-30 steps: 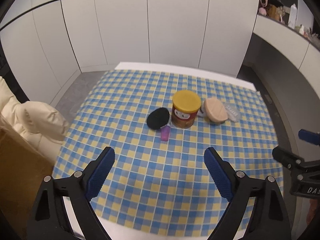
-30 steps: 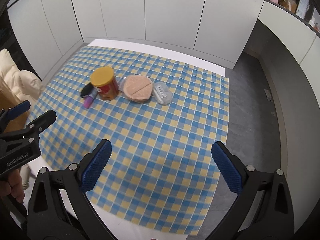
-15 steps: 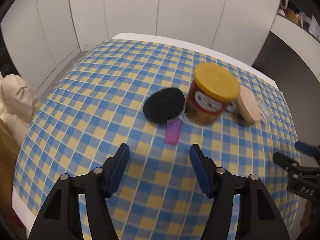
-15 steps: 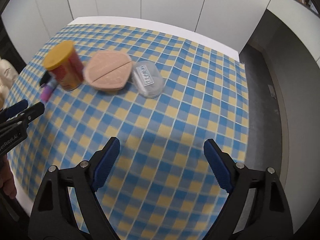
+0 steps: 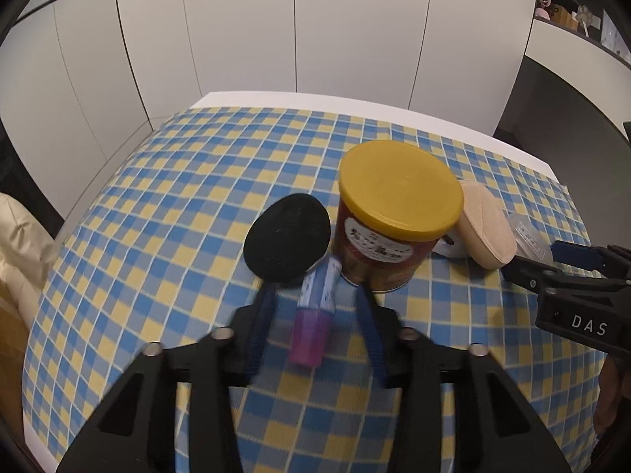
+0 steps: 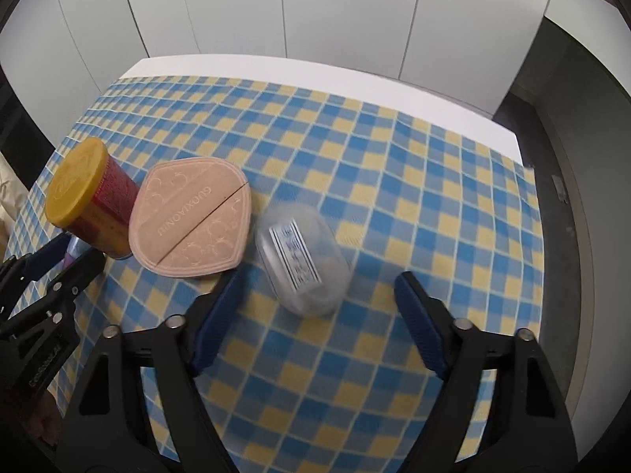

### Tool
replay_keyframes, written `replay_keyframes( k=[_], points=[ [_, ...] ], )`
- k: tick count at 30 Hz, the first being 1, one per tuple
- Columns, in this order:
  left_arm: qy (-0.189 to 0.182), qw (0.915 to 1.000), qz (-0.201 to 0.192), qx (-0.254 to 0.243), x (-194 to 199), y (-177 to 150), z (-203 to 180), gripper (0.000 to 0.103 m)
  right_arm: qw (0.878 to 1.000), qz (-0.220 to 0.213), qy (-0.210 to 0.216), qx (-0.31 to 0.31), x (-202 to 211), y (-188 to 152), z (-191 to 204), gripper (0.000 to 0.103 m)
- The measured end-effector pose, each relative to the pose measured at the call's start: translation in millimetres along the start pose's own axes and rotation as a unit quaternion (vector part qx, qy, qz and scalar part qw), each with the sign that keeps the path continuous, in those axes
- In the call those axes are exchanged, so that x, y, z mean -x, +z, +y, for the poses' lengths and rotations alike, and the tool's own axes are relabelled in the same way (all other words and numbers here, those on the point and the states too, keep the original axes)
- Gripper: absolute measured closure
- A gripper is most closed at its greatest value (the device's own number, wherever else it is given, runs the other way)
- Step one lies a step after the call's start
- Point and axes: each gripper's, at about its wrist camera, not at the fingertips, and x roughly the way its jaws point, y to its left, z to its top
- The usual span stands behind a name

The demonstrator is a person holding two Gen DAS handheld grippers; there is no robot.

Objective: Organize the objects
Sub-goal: 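Grasp the pink-and-blue tube with the left tool while the right tool grasps the clear labeled container, then lift the tube with the left tool while the right tool lifts the clear container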

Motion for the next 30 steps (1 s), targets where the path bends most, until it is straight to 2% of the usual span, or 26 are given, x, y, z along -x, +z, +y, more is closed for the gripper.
replay_keyframes(
  k=[2,3,4,9,15,27,30],
  points=[
    [-0.007,1.0,0.002,0.006,-1,3,3,0.081,1.0,-0.005,0.004,0.01,1,1,5,0.042],
    [-0.013,0.9998,0.005,0.011,-1,4,5,0.085,1.0,-0.006,0.005,0.014,2,1,7,0.052],
    [-0.019,0.9997,0.008,0.016,0,5,8,0.085,1.0,-0.006,0.007,0.019,2,0,10,0.059],
    [-0.017,0.9998,0.011,-0.001,10,1,5,0.085,1.0,-0.001,0.007,0.016,9,-10,19,0.062],
    [-0.029,0.9995,0.015,0.001,30,0,2,0.085,1.0,0.004,0.014,-0.002,28,-17,23,0.063],
    [-0.037,0.9993,0.01,-0.003,101,-1,-2,0.085,1.0,-0.002,0.025,-0.015,103,-26,42,0.063],
    [-0.037,0.9991,0.021,-0.001,115,0,-4,0.085,0.999,-0.004,0.027,-0.023,124,-28,41,0.063]
  ],
)
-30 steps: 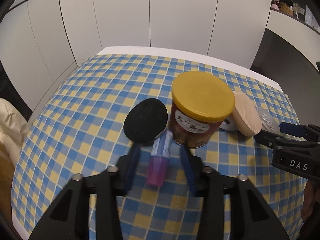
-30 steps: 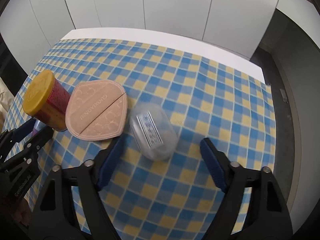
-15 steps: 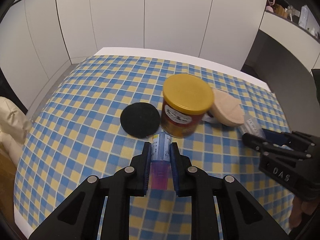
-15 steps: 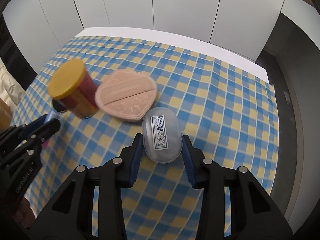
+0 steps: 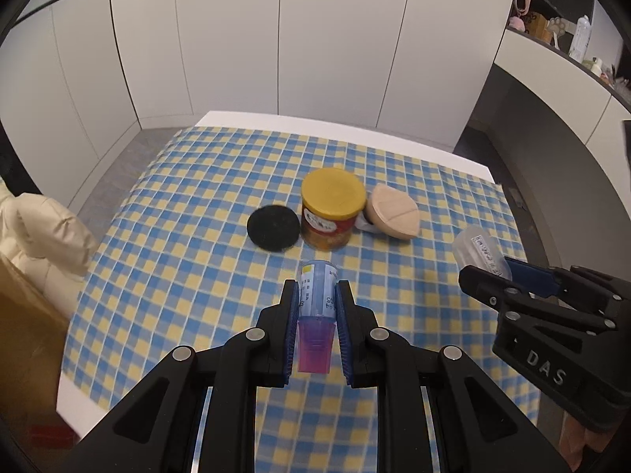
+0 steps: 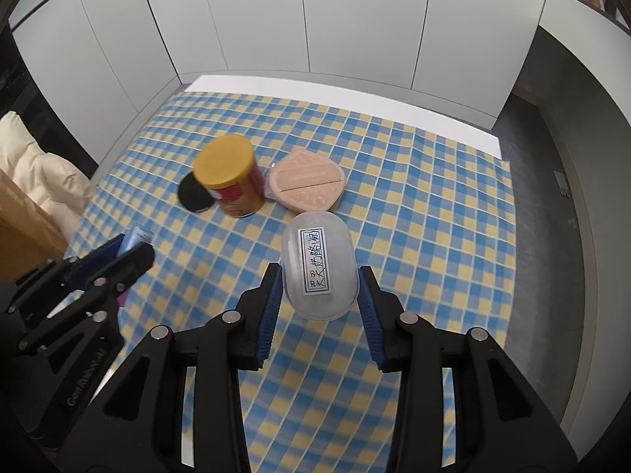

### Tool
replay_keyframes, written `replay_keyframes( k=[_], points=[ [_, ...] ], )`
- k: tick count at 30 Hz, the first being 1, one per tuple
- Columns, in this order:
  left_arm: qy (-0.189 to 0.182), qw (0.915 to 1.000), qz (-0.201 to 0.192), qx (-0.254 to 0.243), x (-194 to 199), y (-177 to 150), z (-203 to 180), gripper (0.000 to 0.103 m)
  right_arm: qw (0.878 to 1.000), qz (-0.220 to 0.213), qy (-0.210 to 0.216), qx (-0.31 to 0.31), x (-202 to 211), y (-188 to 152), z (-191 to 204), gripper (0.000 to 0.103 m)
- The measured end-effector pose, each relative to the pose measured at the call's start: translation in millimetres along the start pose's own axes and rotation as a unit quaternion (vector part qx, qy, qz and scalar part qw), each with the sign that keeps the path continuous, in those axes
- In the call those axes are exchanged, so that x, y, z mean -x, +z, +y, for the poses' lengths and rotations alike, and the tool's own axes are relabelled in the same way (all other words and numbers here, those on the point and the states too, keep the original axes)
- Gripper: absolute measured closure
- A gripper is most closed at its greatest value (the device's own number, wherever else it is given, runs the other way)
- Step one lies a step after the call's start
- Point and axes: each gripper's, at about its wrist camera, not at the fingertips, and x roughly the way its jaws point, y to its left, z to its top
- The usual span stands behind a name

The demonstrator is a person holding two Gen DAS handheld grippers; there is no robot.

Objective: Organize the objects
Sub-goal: 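Lift the tube with the left tool while the right tool lifts the clear container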

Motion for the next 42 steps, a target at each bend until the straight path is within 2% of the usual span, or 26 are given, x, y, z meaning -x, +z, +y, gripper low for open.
replay_keyframes(
  k=[5,14,22,34,39,42],
  points=[
    [-0.008,1.0,0.0,0.001,33,0,-8,0.085,1.0,0.003,0.006,-0.005,31,-6,5,0.063],
    [-0.018,0.9983,-0.038,-0.04,104,-4,-29,0.086,1.0,-0.014,0.013,-0.002,88,-23,6,0.063],
    [-0.022,0.9974,-0.05,-0.047,148,-17,-35,0.086,0.999,-0.027,0.013,0.012,127,-49,6,0.063],
    [-0.03,0.9965,-0.064,-0.046,170,-40,-30,0.086,0.999,-0.045,0.013,0.016,152,-62,-1,0.063],
    [-0.031,0.9956,-0.072,-0.05,170,-37,-32,0.086,0.998,-0.053,0.023,0.007,155,-59,0,0.063],
    [-0.035,0.9953,-0.077,-0.048,171,-33,-32,0.086,0.997,-0.063,0.019,0.03,158,-57,10,0.063]
  ],
)
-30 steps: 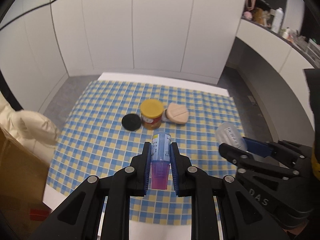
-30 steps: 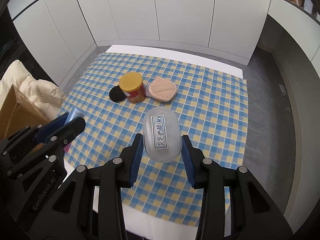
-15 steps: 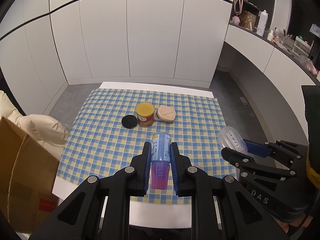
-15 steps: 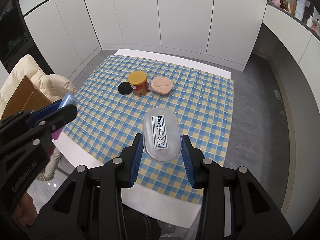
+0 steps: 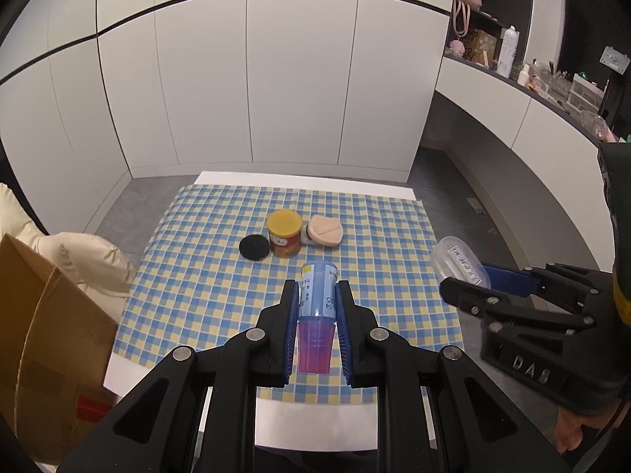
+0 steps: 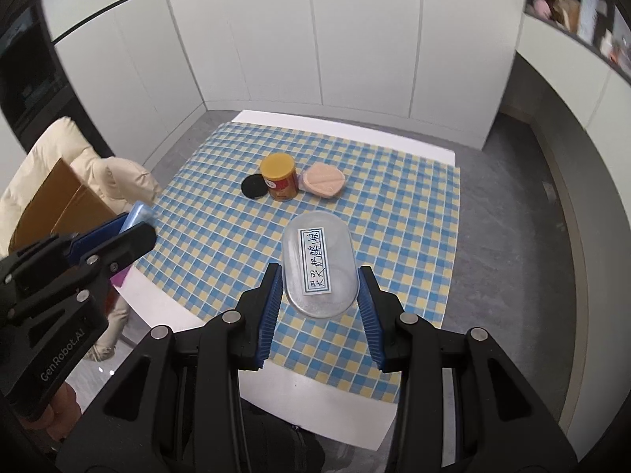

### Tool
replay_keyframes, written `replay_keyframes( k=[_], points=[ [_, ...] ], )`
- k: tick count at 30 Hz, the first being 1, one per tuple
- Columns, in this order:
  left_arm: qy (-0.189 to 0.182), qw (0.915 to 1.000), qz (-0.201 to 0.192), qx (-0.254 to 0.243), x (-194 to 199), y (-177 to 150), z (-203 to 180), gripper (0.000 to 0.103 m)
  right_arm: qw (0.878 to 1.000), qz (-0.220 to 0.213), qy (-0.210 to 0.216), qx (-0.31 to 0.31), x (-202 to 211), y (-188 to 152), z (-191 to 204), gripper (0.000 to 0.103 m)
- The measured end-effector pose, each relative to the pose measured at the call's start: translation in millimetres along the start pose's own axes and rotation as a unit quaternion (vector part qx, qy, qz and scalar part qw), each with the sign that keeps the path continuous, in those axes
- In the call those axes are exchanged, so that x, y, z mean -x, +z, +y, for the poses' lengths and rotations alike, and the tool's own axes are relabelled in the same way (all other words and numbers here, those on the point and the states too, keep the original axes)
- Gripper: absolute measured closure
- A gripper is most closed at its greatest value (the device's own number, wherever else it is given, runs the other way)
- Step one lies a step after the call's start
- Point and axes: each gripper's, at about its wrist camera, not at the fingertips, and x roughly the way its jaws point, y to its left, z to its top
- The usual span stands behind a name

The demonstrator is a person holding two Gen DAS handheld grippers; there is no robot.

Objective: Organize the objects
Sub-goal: 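Lift the tube with the left tool while the right tool lifts the clear container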

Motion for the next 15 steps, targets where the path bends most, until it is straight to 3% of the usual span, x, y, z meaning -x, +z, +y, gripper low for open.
replay_keyframes(
  k=[15],
  points=[
    [0.004,0.9998,0.006,0.02,-18,4,17,0.085,1.0,0.009,0.0,-0.009,-12,12,-7,0.063]
  ],
)
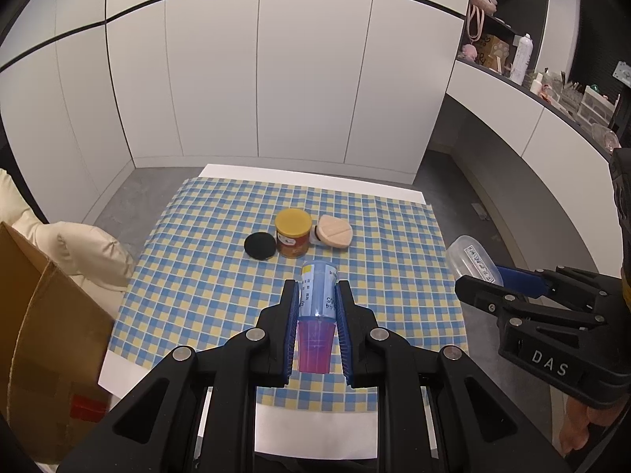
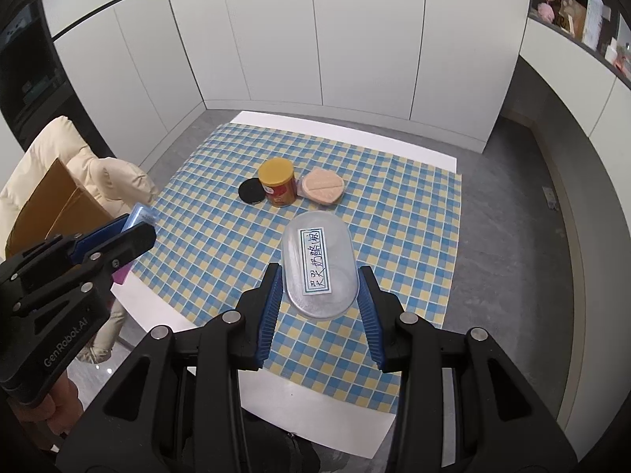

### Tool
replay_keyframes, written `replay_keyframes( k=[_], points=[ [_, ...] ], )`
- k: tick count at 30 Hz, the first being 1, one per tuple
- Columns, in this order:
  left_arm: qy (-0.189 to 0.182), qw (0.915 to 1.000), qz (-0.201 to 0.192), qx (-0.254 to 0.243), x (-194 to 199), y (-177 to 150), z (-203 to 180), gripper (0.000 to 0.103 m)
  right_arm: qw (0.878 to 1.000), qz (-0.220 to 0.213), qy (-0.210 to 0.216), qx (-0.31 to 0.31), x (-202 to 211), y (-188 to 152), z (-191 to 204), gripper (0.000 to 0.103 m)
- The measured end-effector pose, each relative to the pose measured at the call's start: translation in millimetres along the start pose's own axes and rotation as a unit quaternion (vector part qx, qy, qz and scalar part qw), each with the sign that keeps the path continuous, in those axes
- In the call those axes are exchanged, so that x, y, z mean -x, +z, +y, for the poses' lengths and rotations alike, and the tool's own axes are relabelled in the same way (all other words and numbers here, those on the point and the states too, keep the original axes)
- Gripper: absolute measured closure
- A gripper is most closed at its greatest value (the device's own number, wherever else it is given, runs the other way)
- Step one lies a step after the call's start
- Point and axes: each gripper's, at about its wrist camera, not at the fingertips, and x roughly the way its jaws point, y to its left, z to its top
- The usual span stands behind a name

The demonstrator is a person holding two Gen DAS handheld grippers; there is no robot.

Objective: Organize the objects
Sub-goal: 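Lift the tube with the left tool while the right tool lifts the clear container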

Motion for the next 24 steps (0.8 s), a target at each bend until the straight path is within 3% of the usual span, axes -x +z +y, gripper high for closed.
replay_keyframes(
  k=[5,24],
  points=[
    [0.001,0.9999,0.004,0.015,-5,-1,9,0.085,1.0,-0.002,-0.019,0.018,-6,2,1,0.063],
    [0.019,0.9993,-0.006,0.032,2,0,43,0.085,1.0,-0.003,-0.002,0.022,-18,12,19,0.063]
  ],
)
